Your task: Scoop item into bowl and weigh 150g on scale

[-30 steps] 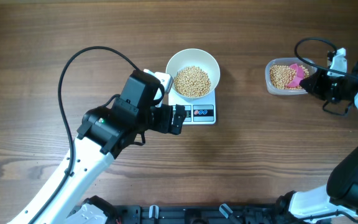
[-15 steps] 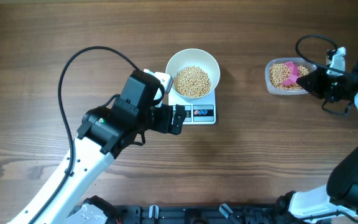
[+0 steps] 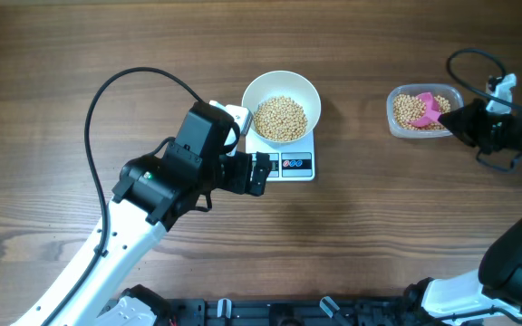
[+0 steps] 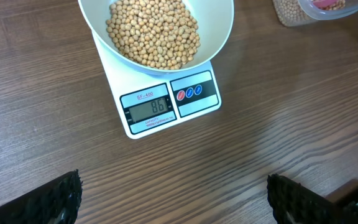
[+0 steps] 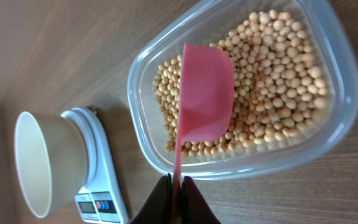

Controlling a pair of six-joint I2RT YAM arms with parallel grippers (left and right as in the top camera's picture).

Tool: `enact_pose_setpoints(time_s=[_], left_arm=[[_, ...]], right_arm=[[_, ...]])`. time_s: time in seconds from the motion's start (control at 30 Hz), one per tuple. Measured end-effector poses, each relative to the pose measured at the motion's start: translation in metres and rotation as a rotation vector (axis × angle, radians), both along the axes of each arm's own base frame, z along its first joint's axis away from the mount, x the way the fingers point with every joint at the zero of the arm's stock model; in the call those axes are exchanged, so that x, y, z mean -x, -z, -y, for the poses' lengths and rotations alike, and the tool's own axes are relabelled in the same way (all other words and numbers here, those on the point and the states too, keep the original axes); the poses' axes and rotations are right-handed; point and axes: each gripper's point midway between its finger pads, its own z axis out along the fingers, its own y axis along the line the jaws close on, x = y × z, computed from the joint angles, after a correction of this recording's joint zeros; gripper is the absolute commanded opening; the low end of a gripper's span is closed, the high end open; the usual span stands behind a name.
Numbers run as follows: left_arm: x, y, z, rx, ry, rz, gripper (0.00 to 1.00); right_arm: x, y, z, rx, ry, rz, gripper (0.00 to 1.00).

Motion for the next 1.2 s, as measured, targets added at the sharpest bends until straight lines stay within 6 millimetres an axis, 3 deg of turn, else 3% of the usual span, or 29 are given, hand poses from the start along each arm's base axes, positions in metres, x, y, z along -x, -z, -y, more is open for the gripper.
enact_pose_setpoints(time_s=[0.8, 1.2], left_arm=[[0.000, 0.000, 0.000, 0.000, 0.000, 0.000, 1.00], [0.000, 0.000, 0.000, 0.000, 0.000, 0.000, 1.00]], right_arm=[[0.011, -0.041, 0.031, -0.329, 0.141, 0.131, 0.04], [0.009, -0.073, 0.014, -0.492, 0.064, 0.251, 0.04]])
